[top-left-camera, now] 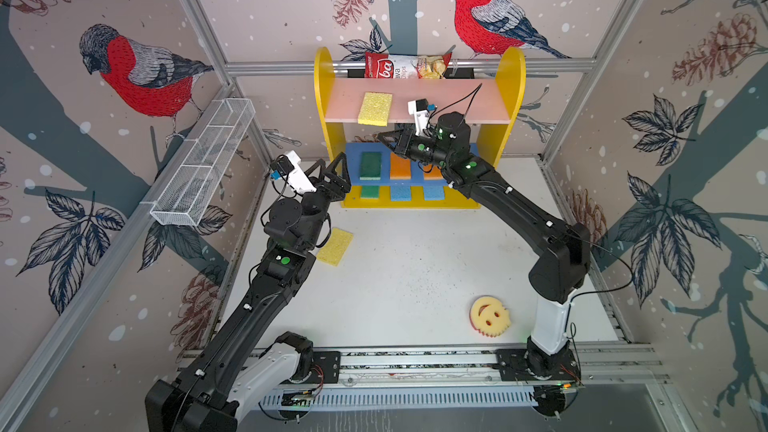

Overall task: Place and organize the cleaning sponges onto the shelf
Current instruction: 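Press the sponge flat onto the pink top shelf with the right gripper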

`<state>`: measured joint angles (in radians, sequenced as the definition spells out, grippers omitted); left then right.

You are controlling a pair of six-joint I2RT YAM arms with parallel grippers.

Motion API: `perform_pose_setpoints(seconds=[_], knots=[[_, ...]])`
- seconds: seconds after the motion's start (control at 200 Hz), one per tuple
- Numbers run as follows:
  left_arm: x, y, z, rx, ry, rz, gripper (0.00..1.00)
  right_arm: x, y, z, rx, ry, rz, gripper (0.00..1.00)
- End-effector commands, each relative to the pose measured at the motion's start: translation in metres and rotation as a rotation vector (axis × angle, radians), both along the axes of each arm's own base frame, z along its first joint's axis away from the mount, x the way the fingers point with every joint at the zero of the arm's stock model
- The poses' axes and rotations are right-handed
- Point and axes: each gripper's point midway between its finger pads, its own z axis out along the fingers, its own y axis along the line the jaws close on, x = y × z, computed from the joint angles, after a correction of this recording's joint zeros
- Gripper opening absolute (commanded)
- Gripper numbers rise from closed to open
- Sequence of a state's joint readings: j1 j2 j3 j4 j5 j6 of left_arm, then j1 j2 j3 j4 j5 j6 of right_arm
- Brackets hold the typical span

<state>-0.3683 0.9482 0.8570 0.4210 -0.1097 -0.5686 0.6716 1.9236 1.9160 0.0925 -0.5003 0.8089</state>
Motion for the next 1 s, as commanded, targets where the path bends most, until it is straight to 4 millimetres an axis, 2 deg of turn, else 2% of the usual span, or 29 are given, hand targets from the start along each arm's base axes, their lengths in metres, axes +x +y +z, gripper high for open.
perform_pose_setpoints(seconds=[0.0,0.12,0.38,0.71,0.991], knots=[[-0.001,0.004,0.001,0.003,-0.005,0.018,0.74,0.007,0.002,0.009,-0.017,-0.064,-0.031,0.00],[0.000,0.005,-0.001,-0.003,0.001,0.019,0.75,0.021,0.004,0.007,-0.037,-0.077,-0.062,0.00],[0.003,0.006,-0.003,0.002,0.006,0.019,0.75,0.038,0.012,0.005,-0.031,-0.076,-0.066,0.00],[0.007,0.005,-0.008,0.002,0.017,0.012,0.75,0.050,0.004,0.013,0.010,-0.083,-0.083,0.00],[0.009,0.002,-0.010,-0.003,0.023,-0.002,0.75,0.049,-0.001,0.018,0.026,-0.090,-0.086,0.00]])
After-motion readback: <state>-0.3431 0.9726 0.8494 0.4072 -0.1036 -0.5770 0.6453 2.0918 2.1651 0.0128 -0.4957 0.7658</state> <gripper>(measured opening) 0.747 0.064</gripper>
